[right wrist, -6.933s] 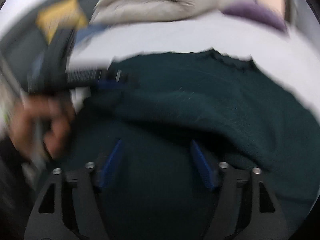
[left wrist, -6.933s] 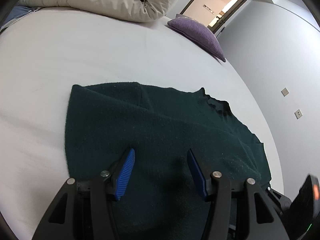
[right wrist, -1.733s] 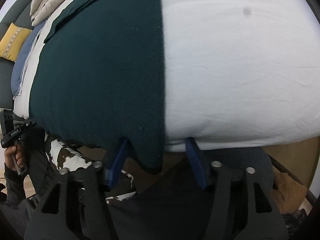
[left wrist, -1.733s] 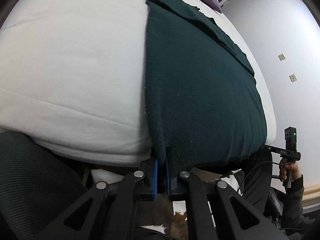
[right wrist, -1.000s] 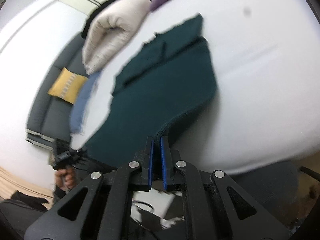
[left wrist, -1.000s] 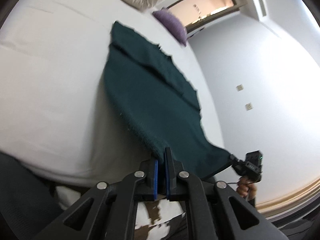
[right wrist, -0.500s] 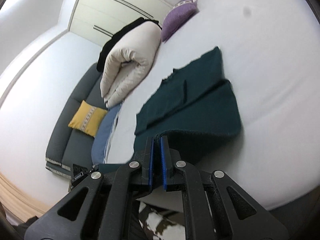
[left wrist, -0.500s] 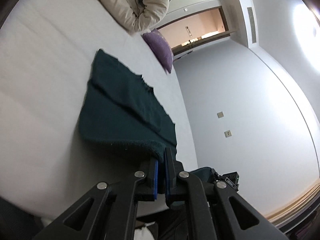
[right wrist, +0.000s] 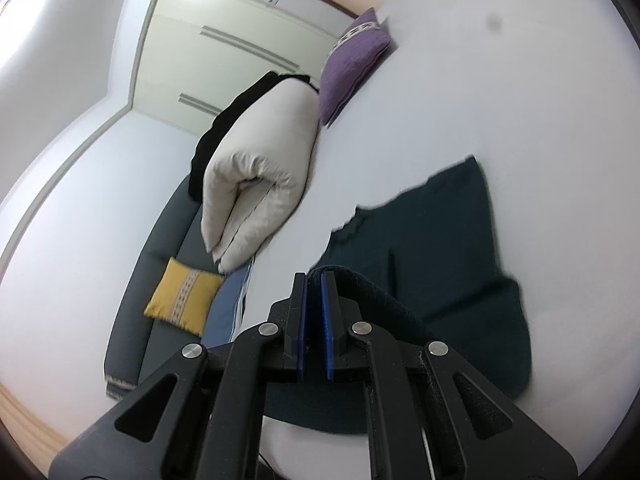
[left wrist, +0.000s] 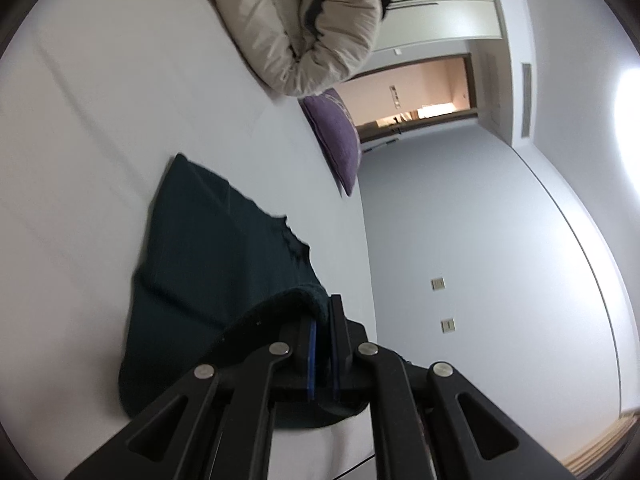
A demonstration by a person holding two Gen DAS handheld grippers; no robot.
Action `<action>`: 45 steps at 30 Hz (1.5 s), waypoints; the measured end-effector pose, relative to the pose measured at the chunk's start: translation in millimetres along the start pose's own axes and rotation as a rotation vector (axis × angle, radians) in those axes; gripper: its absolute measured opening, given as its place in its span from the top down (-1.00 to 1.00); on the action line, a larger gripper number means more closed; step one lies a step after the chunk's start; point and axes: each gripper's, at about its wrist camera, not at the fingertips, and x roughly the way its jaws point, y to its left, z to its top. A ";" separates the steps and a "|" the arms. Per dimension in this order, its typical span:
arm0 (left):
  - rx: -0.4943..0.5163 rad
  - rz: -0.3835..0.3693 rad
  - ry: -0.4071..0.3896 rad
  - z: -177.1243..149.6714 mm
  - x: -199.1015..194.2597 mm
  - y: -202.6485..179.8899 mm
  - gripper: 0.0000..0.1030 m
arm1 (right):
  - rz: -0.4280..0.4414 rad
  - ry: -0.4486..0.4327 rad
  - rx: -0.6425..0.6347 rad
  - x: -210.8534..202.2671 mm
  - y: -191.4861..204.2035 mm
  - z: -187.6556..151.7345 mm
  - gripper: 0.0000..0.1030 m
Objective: Fold small clothes
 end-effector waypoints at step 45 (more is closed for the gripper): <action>0.336 0.562 -0.006 -27.0 59.5 50.6 0.08 | -0.661 0.123 -0.440 125.3 -54.0 -27.7 0.50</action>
